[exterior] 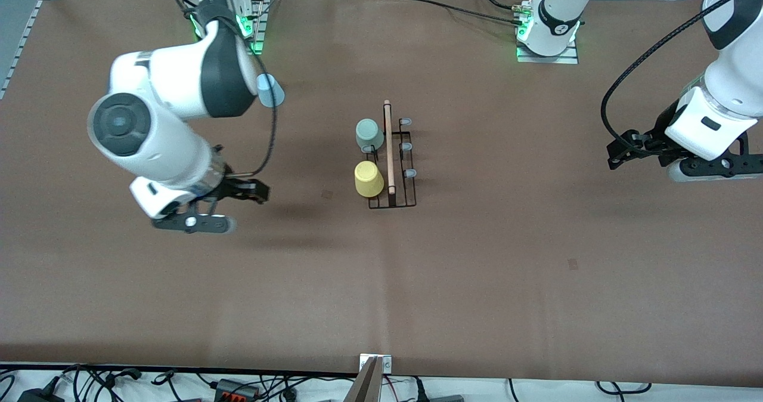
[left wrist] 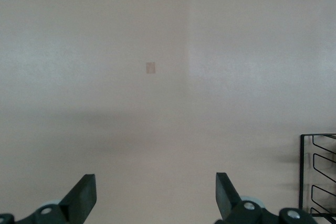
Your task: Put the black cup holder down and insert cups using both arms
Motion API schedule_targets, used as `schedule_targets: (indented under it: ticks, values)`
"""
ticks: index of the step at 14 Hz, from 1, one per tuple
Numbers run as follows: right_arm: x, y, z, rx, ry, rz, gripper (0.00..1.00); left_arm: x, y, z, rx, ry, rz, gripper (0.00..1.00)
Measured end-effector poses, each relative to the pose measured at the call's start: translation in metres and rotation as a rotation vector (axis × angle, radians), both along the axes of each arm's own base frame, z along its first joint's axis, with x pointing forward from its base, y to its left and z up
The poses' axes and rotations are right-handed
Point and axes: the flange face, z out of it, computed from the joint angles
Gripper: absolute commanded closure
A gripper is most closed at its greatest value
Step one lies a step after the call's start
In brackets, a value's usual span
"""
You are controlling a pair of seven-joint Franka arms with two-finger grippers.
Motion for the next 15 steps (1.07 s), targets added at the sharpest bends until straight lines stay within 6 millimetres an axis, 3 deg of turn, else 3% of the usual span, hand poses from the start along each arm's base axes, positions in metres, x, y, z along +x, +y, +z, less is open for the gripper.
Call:
schedule_targets:
  ticks: [7,11,15]
  values:
    - [0.02,-0.082,0.006,0.074,0.01,-0.107,0.0,0.0,0.0,-0.001,0.0,0.002,0.0,0.0]
    - [0.022,-0.162,0.028,0.056,0.009,-0.099,0.0,0.001,0.0,-0.003,0.0,0.004,0.0,0.0]
    - [-0.001,-0.23,0.06,0.066,-0.008,-0.103,0.0,0.001,0.0,-0.003,0.0,0.005,0.0,0.0]
